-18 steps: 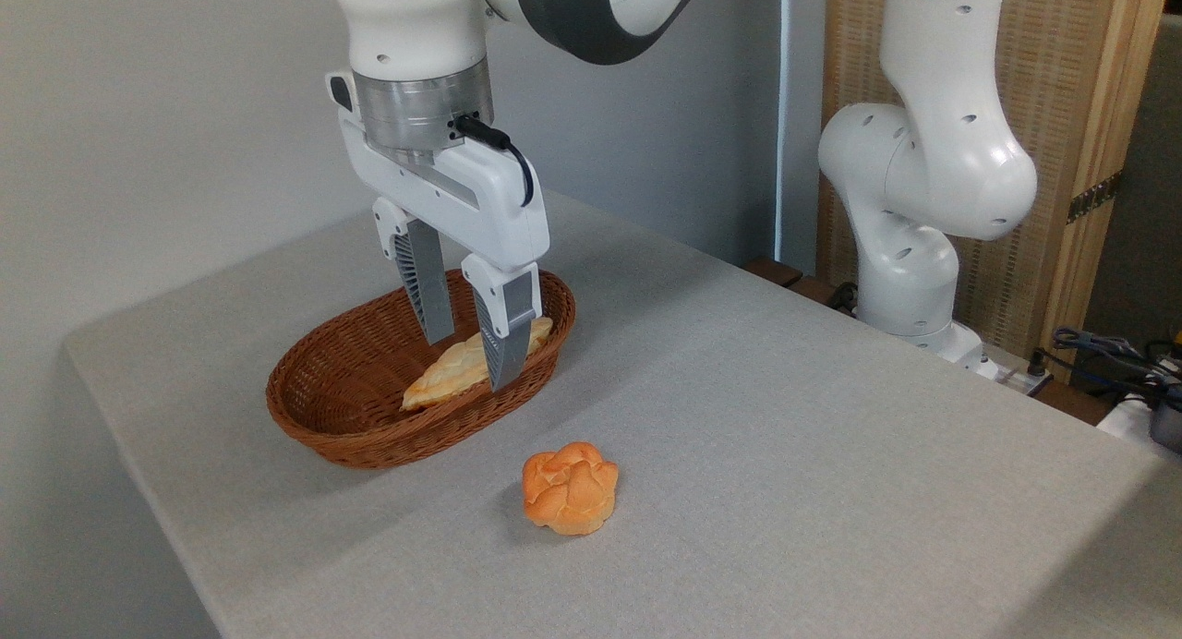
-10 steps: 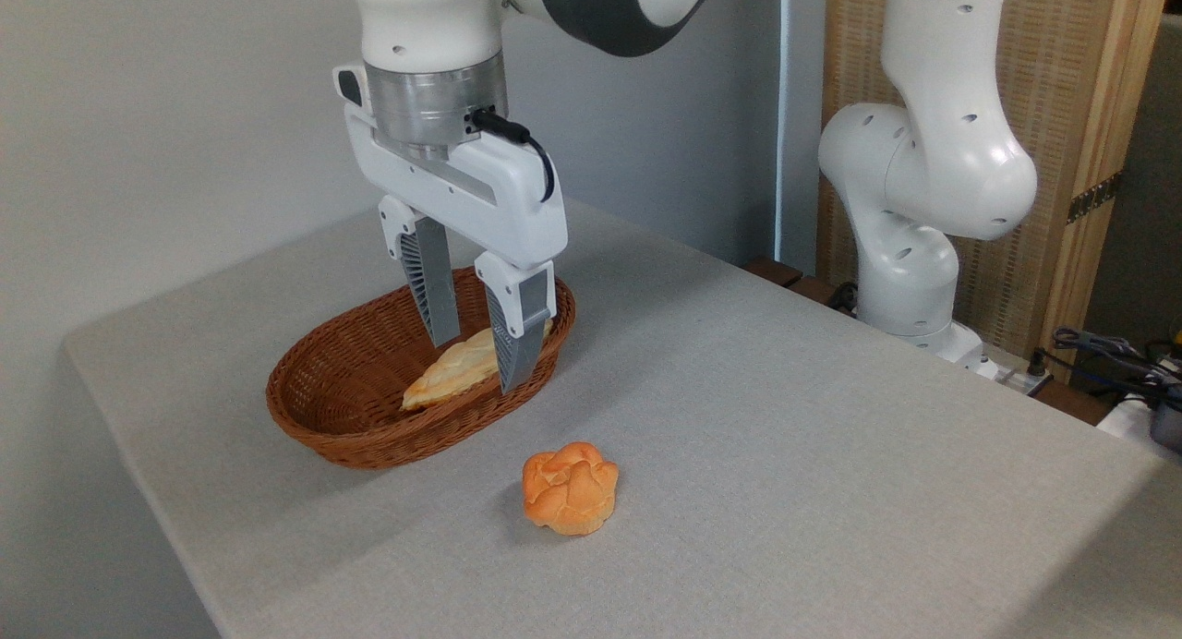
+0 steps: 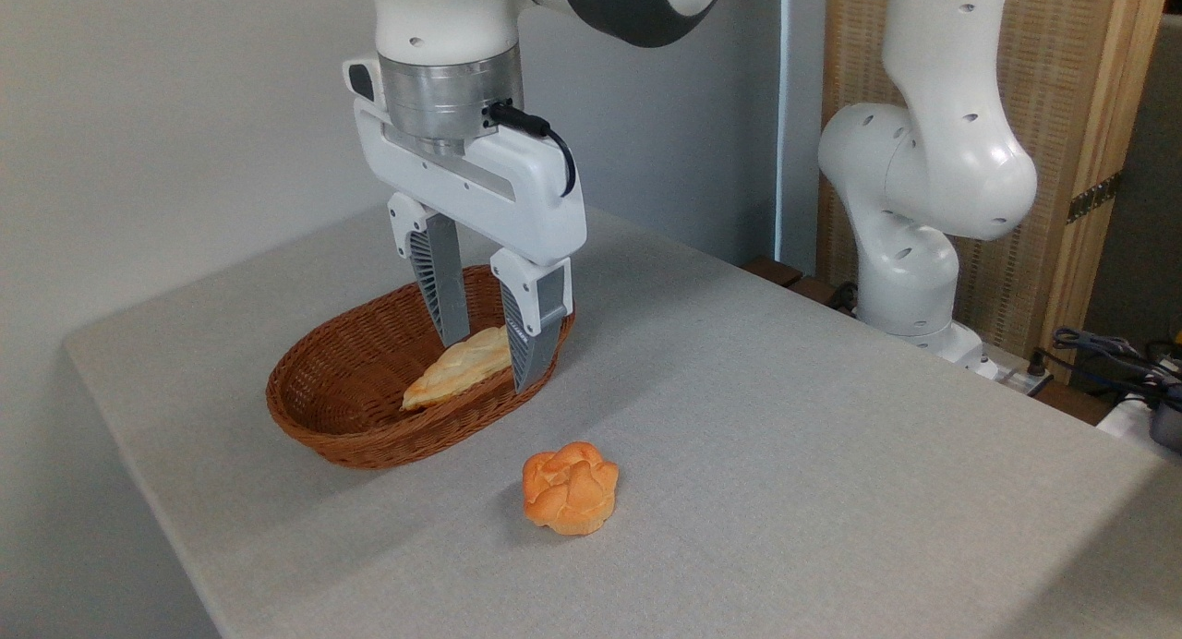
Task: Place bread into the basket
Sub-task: 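Move the gripper over the orange bread roll and lower onto it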
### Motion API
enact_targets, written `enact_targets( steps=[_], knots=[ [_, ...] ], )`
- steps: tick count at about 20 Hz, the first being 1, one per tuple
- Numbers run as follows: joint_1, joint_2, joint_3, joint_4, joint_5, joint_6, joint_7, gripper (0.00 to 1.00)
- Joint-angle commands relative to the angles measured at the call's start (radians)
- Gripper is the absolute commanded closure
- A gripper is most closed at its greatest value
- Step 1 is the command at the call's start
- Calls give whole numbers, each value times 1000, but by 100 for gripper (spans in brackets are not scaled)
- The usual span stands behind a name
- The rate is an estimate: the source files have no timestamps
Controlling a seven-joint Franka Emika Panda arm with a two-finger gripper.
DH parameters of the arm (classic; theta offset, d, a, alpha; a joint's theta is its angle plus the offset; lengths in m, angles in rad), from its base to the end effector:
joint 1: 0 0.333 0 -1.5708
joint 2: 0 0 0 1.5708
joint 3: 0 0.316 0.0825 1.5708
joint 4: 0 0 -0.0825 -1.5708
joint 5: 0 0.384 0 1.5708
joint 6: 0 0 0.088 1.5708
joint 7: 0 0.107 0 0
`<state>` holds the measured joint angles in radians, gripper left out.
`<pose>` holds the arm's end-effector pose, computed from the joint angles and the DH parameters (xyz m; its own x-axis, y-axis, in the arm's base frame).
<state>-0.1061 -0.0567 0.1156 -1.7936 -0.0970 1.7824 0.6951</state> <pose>0.5498 -0.0017 0.5684 0.7831 -0.6139 0.0991 -0.6201 -0.7829 0.0502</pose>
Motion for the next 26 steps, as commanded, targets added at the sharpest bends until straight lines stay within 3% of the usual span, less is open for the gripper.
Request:
enact_targets(
  steps=[1, 6, 15, 26],
  knots=[
    [-7, -5, 16, 2, 7, -28, 9, 0],
    [-7, 8, 18, -42, 5, -2, 50, 0],
    [-6, 32, 68, -200, 7, 123, 253, 0],
    [-15, 110, 73, -217, 7, 149, 288, 0]
  ],
)
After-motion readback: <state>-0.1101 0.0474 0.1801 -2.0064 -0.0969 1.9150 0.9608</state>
